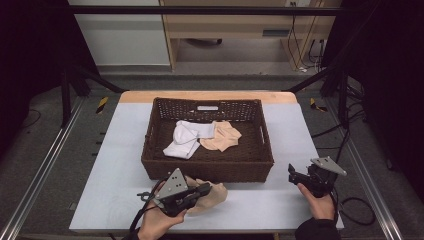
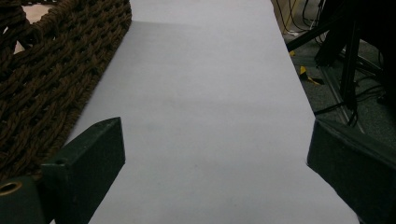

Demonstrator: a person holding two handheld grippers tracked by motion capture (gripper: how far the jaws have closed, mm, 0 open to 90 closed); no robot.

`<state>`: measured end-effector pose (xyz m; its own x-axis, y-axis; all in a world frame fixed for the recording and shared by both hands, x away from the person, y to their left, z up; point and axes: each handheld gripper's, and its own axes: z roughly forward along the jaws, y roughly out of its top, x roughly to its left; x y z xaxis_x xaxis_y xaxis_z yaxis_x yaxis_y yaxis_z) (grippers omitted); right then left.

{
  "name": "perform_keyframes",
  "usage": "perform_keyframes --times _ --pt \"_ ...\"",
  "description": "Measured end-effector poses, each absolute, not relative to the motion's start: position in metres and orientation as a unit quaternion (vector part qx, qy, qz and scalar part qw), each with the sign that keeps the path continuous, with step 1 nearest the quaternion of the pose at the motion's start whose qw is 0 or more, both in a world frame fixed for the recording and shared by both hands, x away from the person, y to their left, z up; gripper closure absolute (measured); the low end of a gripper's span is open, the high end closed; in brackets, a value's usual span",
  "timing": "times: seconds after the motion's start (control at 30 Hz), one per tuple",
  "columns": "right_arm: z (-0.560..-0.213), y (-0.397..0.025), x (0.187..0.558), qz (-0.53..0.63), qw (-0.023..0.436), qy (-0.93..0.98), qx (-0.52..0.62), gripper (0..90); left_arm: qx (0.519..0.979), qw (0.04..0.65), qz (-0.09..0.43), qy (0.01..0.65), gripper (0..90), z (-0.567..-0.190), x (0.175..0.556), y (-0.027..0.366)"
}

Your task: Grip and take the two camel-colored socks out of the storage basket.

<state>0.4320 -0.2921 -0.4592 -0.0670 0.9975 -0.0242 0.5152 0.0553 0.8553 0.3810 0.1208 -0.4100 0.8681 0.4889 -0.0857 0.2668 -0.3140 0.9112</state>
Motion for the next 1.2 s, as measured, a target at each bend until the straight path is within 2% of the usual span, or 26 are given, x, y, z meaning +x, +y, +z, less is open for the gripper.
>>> perform_keyframes --times 0.27,0.43,0.47,0.5,0.53,0.57,0.7,0.77,0.97,1.2 --pt "-0.460 -0.291 0.433 0.348 0.343 0.645 0.587 4.6 0.835 0.480 0.100 0.251 87.6 -0.450 0.396 0.111" --pt "-0.460 -0.290 0.433 0.348 0.343 0.646 0.587 4.5 0.836 0.472 0.103 0.259 80.4 -0.455 0.397 0.109" --pt "-0.460 -0.290 0.434 0.348 0.343 0.647 0.585 4.5 0.836 0.472 0.105 0.259 71.6 -0.455 0.397 0.109" --pt "-0.460 -0.290 0.434 0.348 0.343 0.647 0.585 4.5 0.835 0.472 0.105 0.262 71.6 -0.455 0.397 0.109" --pt "-0.460 -0.290 0.433 0.348 0.343 0.647 0.585 4.4 0.833 0.474 0.107 0.263 65.8 -0.454 0.396 0.110" --pt "-0.460 -0.290 0.433 0.348 0.343 0.647 0.585 4.4 0.831 0.478 0.112 0.262 65.8 -0.453 0.396 0.111" --pt "-0.460 -0.291 0.433 0.350 0.343 0.644 0.587 4.3 0.819 0.490 0.121 0.272 51.4 -0.446 0.395 0.121" --pt "-0.460 -0.291 0.433 0.350 0.343 0.645 0.587 4.3 0.815 0.493 0.129 0.277 47.4 -0.442 0.395 0.128" --pt "-0.459 -0.292 0.432 0.352 0.343 0.642 0.588 4.3 0.805 0.488 0.144 0.303 42.4 -0.441 0.395 0.155" --pt "-0.459 -0.291 0.432 0.353 0.344 0.642 0.587 4.2 0.795 0.476 0.170 0.336 41.3 -0.451 0.394 0.194"
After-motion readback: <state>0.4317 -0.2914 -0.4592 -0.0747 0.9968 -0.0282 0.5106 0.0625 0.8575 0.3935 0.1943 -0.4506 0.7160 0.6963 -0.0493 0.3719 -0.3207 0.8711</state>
